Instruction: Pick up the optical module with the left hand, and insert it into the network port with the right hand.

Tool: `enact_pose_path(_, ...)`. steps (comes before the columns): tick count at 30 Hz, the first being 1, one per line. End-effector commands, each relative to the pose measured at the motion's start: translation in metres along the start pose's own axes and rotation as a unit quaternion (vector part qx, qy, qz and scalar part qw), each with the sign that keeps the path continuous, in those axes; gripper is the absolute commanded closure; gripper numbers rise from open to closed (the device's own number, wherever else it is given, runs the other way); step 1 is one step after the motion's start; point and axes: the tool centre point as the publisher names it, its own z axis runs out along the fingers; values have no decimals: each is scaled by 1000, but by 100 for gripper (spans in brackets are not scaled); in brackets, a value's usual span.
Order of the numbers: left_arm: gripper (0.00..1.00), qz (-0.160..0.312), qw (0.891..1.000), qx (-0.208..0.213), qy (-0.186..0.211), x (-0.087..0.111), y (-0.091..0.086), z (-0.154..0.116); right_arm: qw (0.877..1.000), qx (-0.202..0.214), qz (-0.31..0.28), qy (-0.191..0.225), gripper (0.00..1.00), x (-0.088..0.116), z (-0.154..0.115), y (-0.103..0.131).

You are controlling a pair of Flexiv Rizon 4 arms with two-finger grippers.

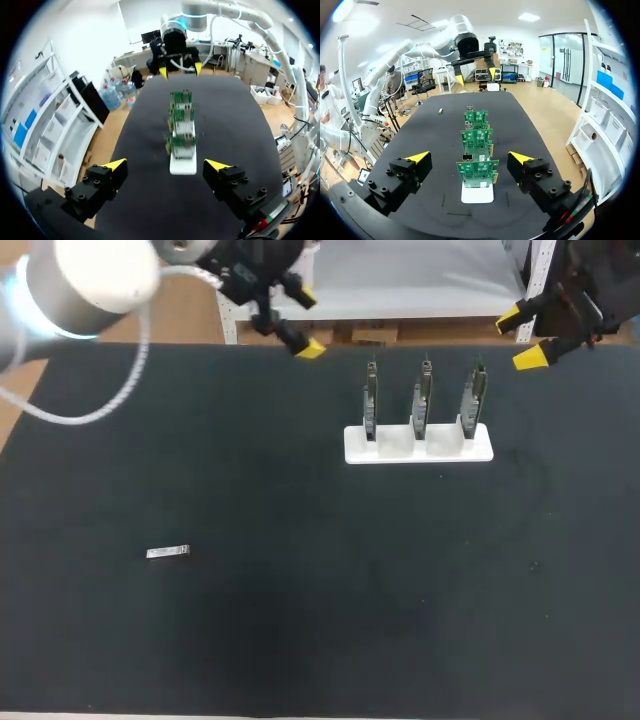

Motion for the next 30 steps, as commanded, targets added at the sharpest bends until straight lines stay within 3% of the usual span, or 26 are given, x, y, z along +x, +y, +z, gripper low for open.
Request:
enact_pose_path(1, 0, -7, 1000, -9, 26, 27, -22, -39, 1000, 3, 0, 0, 0, 0, 0, 3)
enact_pose_path(8, 0, -11, 995, 7, 97, 67, -45, -58, 1000, 3, 0, 0, 0, 0, 0, 3)
enact_pose_path(10, 0, -11, 995, 24, 95, 79, -56, -64, 1000, 3, 0, 0, 0, 0, 0, 3)
enact_pose_path(13, 0, -21, 992, 29, 123, 99, -69, -71, 1000, 3, 0, 0, 0, 0, 0, 3)
enact_pose_path(22, 0, -49, 973, 9, 223, 154, -109, -86, 1000, 3, 0, 0, 0, 0, 0, 3)
enact_pose_path(30, 0, -37, 962, 25, 268, 175, -144, -81, 1000, 3, 0, 0, 0, 0, 0, 3)
